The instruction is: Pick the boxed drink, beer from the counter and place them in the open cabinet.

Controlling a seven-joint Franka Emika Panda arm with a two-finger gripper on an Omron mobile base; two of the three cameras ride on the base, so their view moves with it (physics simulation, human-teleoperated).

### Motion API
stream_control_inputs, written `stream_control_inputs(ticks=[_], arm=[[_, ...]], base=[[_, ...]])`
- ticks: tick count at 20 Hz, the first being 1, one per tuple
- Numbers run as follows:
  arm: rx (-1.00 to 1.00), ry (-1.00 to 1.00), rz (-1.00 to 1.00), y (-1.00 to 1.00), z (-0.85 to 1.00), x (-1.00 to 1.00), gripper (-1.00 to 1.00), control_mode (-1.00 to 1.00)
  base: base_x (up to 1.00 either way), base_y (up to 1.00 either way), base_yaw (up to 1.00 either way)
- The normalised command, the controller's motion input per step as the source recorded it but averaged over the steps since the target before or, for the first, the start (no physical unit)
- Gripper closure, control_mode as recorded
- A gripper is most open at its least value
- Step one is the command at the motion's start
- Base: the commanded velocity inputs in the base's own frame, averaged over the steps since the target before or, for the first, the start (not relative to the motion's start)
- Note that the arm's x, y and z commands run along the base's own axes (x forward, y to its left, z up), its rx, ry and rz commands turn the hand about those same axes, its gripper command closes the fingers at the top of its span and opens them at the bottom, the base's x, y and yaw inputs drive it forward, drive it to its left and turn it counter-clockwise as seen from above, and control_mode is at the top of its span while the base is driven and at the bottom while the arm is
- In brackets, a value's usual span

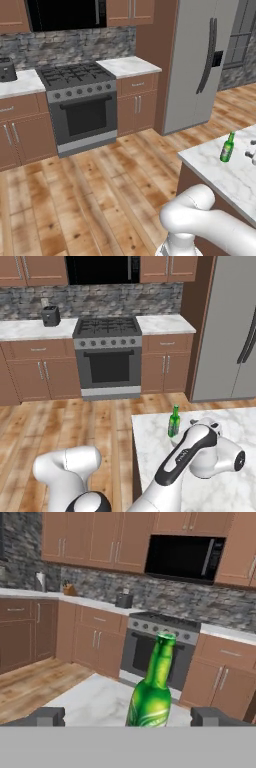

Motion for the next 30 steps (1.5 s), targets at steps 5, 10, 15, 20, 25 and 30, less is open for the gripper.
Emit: stream_control_inputs(ticks=[5,10,15,20,25,30], arm=[[0.08,0.0,-0.04,0.0,-0.16,0.24,-1.0,-1.0],[0.05,0.0,-0.04,0.0,-0.2,0.22,-1.0,-1.0],[0.01,0.0,-0.05,0.0,-0.22,0.22,-1.0,-1.0],[0.0,0.0,-0.06,0.0,-0.16,0.26,-1.0,-1.0],[0.0,0.0,-0.05,0.0,-0.03,0.14,-1.0,-1.0],[0.0,0.0,-0.01,0.08,0.0,0.0,-1.0,-1.0]], base=[[0.0,0.0,0.0],[0.0,0.0,0.0],[0.0,0.0,0.0],[0.0,0.0,0.0],[0.0,0.0,0.0],[0.0,0.0,0.0]])
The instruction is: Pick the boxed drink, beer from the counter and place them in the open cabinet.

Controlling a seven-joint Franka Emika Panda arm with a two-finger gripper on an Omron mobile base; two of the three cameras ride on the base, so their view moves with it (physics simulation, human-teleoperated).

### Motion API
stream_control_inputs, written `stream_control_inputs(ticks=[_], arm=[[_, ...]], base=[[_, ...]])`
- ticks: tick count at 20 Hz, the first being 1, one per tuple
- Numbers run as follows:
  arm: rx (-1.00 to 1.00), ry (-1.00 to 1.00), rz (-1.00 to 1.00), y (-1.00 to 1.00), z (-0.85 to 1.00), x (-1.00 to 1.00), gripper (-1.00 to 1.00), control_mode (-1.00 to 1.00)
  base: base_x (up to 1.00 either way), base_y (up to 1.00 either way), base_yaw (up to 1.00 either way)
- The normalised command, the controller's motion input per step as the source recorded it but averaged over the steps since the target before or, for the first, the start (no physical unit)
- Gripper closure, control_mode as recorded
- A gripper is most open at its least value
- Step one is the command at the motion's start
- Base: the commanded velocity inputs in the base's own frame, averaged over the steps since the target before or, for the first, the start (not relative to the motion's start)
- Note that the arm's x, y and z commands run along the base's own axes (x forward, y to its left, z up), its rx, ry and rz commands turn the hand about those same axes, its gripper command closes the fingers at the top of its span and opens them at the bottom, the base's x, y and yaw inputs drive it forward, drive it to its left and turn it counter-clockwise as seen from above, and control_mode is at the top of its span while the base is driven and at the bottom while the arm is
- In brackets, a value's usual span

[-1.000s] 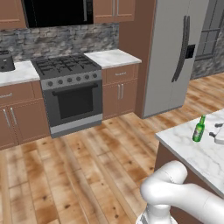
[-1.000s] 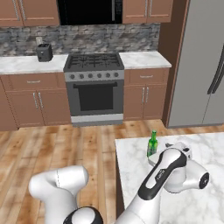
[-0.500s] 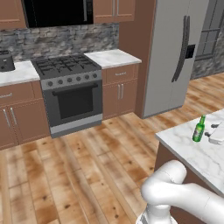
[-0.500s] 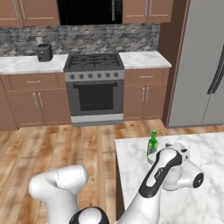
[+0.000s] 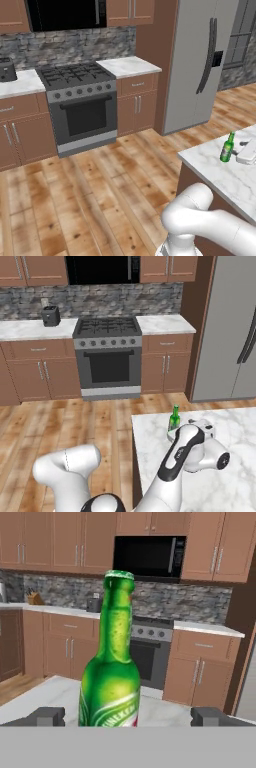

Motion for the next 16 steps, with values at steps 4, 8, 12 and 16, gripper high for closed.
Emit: stream_control_inputs(ticks=[4,8,12,16], arm=[[0.0,0.0,0.0,0.1,0.0,0.0,-1.0,-1.0],[0.0,0.01,0.0,0.14,-0.03,0.0,-1.0,-1.0],[0.0,0.01,0.0,0.16,-0.08,0.0,-1.0,-1.0],[0.0,0.05,0.0,0.13,-0.06,0.0,-1.0,-1.0]], base=[[0.0,0.0,0.0],[0.0,0.0,0.0],[0.0,0.0,0.0],[0.0,0.0,0.0]])
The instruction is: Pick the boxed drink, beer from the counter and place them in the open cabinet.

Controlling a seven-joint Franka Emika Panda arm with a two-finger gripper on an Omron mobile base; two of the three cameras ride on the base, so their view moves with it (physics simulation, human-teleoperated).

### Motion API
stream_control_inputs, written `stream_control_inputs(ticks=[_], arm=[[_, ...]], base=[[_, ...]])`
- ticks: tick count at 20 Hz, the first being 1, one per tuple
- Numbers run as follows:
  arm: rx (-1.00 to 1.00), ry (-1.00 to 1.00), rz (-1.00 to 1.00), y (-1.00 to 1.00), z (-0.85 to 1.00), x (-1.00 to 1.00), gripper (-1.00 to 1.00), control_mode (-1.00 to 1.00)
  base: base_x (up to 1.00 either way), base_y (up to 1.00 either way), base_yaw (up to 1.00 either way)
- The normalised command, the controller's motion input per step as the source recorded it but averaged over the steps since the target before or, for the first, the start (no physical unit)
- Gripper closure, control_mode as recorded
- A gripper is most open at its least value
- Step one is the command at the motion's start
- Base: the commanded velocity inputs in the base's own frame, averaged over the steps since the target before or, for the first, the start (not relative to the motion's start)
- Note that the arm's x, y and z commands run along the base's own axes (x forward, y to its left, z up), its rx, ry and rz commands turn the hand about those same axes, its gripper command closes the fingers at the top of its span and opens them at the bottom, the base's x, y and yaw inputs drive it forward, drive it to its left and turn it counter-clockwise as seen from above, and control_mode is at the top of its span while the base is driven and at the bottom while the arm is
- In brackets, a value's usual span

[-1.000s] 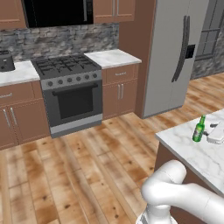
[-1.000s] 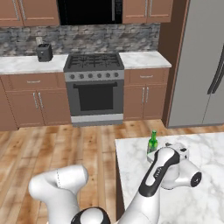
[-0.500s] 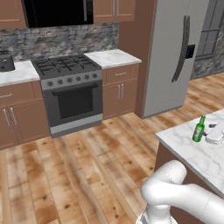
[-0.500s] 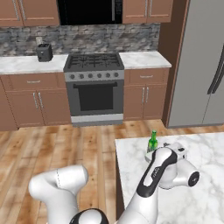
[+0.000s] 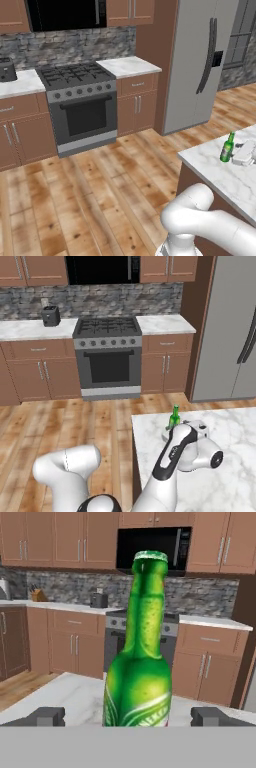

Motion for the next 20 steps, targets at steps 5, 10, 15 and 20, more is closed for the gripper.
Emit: stream_control_inputs(ticks=[5,10,15,20], arm=[[0.0,0.04,0.0,0.16,-0.07,0.02,-1.0,-1.0],[0.0,0.01,-0.01,0.03,-0.03,0.12,-1.0,-1.0],[0.0,0.01,-0.05,-0.01,-0.03,0.18,-1.0,-1.0],[0.0,0.03,-0.1,-0.15,-0.03,0.13,-1.0,-1.0]], base=[[0.0,0.0,0.0],[0.0,0.0,0.0],[0.0,0.0,0.0],[0.0,0.0,0.0]])
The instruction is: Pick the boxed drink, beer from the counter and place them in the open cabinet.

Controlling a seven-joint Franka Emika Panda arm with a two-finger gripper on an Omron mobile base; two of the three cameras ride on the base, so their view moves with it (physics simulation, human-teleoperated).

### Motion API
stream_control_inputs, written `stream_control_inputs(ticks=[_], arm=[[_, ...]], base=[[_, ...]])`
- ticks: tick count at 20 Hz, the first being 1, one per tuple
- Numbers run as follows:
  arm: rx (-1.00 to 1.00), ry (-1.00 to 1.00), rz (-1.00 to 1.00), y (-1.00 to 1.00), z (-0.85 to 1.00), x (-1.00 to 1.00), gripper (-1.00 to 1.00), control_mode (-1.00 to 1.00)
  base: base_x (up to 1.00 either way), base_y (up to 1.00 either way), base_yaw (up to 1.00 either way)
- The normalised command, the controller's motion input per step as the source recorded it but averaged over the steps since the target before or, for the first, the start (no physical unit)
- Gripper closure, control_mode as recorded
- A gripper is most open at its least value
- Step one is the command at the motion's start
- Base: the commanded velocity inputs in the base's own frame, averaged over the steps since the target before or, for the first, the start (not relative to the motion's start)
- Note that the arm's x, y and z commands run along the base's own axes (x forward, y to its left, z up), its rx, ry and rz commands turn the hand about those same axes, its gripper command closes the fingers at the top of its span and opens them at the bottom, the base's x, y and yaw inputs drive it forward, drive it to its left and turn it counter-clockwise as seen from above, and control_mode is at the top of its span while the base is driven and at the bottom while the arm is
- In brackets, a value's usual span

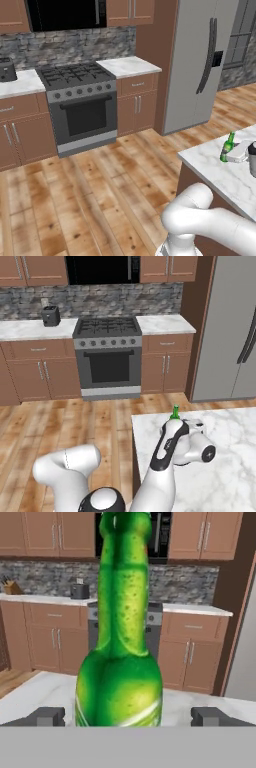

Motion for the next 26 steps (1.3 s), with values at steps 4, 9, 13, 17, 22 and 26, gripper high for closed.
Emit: stream_control_inputs(ticks=[4,9,13,17,22,26], arm=[[0.0,0.03,-0.09,-0.04,0.0,0.11,-1.0,-1.0],[0.0,0.0,-0.02,0.03,0.0,0.05,1.0,-1.0],[0.0,0.0,0.0,0.01,0.0,0.01,1.0,-1.0],[0.0,0.0,0.0,0.0,0.0,0.0,1.0,-1.0],[0.0,-0.04,0.0,0.0,0.11,-0.18,1.0,-1.0],[-0.01,-0.25,0.0,0.0,0.89,-0.53,1.0,-1.0]], base=[[0.0,0.0,0.0],[0.0,0.0,0.0],[0.0,0.0,0.0],[0.0,0.0,0.0],[0.0,0.0,0.0],[0.0,0.0,0.0]])
